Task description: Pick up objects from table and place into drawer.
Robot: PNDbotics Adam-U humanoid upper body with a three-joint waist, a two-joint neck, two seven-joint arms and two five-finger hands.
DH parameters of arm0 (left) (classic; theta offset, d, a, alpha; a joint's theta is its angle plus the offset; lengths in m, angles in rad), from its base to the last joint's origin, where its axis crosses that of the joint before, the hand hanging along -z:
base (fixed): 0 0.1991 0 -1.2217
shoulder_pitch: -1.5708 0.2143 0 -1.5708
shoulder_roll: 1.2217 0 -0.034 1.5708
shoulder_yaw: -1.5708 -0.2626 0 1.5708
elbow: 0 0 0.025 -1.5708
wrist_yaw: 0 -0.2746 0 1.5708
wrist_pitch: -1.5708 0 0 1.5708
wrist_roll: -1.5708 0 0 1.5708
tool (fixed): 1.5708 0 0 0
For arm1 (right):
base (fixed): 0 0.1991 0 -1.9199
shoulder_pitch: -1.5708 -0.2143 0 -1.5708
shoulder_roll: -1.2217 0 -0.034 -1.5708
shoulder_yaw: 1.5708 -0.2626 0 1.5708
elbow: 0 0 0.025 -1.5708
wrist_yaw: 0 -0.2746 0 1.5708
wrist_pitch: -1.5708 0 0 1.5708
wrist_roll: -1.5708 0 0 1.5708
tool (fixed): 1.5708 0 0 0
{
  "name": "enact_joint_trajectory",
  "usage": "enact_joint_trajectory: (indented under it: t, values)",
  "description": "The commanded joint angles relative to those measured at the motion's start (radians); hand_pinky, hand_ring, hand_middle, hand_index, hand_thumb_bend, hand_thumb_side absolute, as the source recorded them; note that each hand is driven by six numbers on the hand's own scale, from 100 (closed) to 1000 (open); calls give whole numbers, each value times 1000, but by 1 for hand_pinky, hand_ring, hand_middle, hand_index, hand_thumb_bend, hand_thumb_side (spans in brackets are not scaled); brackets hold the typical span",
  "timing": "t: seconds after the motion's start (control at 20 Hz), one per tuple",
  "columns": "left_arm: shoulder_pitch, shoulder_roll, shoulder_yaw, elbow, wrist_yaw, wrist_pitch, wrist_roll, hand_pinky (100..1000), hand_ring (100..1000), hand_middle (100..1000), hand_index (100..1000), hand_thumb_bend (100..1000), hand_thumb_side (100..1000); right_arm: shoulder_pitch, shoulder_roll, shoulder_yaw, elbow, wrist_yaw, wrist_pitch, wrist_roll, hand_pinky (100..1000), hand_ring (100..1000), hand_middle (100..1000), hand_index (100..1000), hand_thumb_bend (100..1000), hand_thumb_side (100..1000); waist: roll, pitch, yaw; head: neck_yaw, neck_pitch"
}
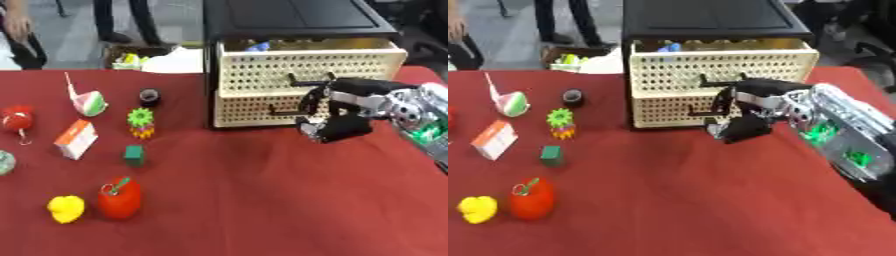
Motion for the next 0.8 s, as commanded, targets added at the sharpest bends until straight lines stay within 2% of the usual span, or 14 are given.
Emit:
enact_joint_trajectory:
  t: [0.05, 0.25, 0.55, 0.8]
  values:
    - [-8, 13, 9, -17, 3, -4, -1, 467, 581, 588, 742, 100, 829, -27, -13, -9, 19, 11, -10, -5, 131, 455, 710, 845, 100, 714, 1, -15, 3, -3, -15]
    - [-7, 11, 9, -17, 4, -4, -1, 467, 580, 587, 741, 100, 830, -40, -6, -8, 45, 15, -20, -11, 131, 455, 710, 845, 100, 711, 1, -12, 6, -6, -18]
    - [-7, 10, 9, -17, 6, -4, -3, 467, 580, 585, 740, 100, 830, -13, -28, -27, 30, 3, -24, -37, 128, 450, 708, 843, 100, 710, -2, -8, 12, -10, -20]
    - [-7, 10, 9, -17, 7, -5, -4, 467, 580, 584, 738, 100, 830, -26, -24, -29, 43, 7, -22, -38, 129, 451, 708, 840, 100, 714, -4, -8, 14, -12, -21]
